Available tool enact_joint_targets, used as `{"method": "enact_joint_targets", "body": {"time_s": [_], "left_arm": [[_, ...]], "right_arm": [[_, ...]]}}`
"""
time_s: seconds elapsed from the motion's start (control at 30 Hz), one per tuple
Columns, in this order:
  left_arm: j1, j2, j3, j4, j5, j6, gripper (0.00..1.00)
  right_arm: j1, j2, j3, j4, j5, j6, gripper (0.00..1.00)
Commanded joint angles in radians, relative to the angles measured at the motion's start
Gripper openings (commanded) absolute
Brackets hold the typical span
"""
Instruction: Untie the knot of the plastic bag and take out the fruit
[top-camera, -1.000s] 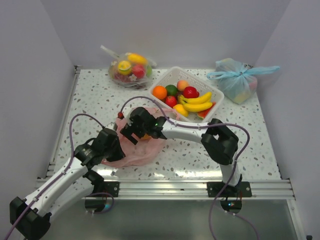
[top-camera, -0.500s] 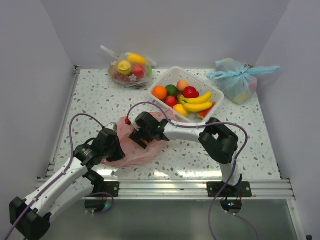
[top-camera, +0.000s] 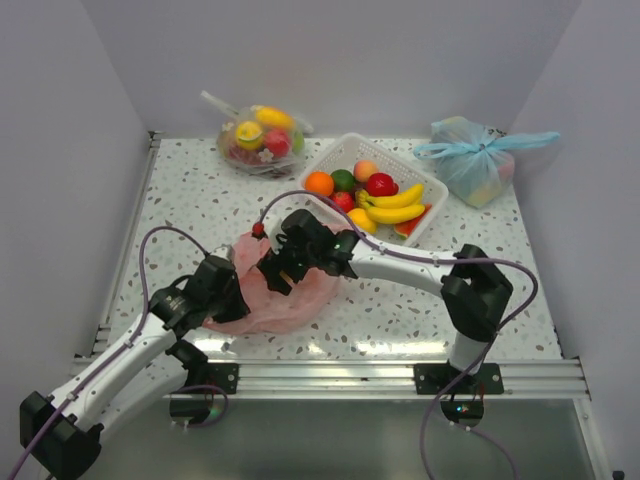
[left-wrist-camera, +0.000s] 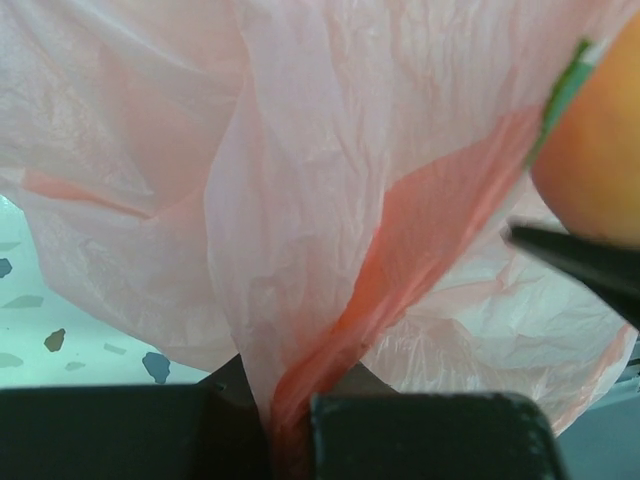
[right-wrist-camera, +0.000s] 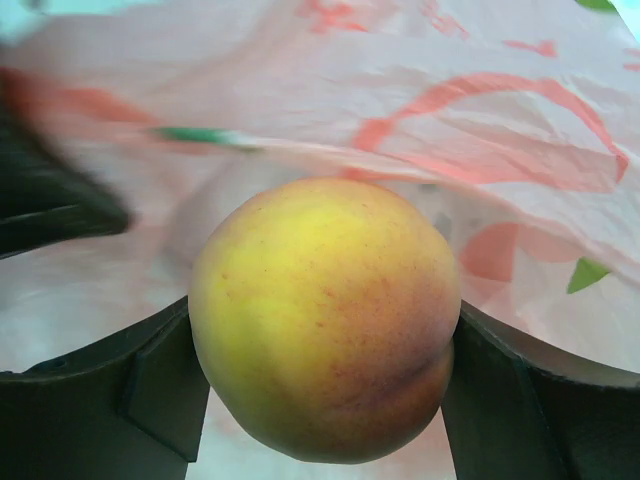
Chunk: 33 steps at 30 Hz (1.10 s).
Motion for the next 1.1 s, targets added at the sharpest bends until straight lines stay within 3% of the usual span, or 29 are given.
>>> {"method": "enact_joint_targets", "body": {"time_s": [0.0, 0.23, 0.4, 0.53, 0.67, 0.73, 0.9, 0.93, 1.07], "left_arm": [[-0.007, 0.003, 0.054, 0.006, -0.034, 0.014, 0.00], [-0.007, 0.038, 0.120, -0.020, -0.087, 0.058, 0.00], [-0.007, 0.043, 0.124, -0.024, -0.093, 0.068, 0.00], [-0.007, 0.042, 0.126, -0.020, -0.084, 0.088, 0.00], [-0.007, 0.046, 0.141, 0.000, -0.064, 0.132, 0.00], [-0.007, 0.045, 0.155, 0.021, -0.053, 0.152, 0.00], [-0.007, 0.029, 0.199, 0.084, -0.012, 0.248, 0.00], [-0.007, 0.017, 0.204, 0.095, -0.007, 0.264, 0.00], [-0.007, -0.021, 0.235, 0.153, 0.091, 0.397, 0.00]], "right_arm": [[-0.002, -0.097, 0.058, -0.062, -0.211, 0.021, 0.39], [-0.029, -0.218, 0.159, -0.198, -0.355, 0.009, 0.34], [-0.210, -0.282, 0.233, -0.171, -0.406, 0.099, 0.34], [-0.347, -0.282, 0.257, -0.139, -0.273, 0.129, 0.36], [-0.501, -0.206, 0.262, -0.119, -0.052, 0.210, 0.36], [-0.549, -0.123, 0.279, -0.116, -0.035, 0.244, 0.37], [-0.602, 0.052, 0.398, -0.160, 0.028, 0.267, 0.53], [-0.603, 0.102, 0.424, -0.175, 0.031, 0.265, 0.69], [-0.603, 0.107, 0.454, -0.197, 0.028, 0.265, 0.99]]}}
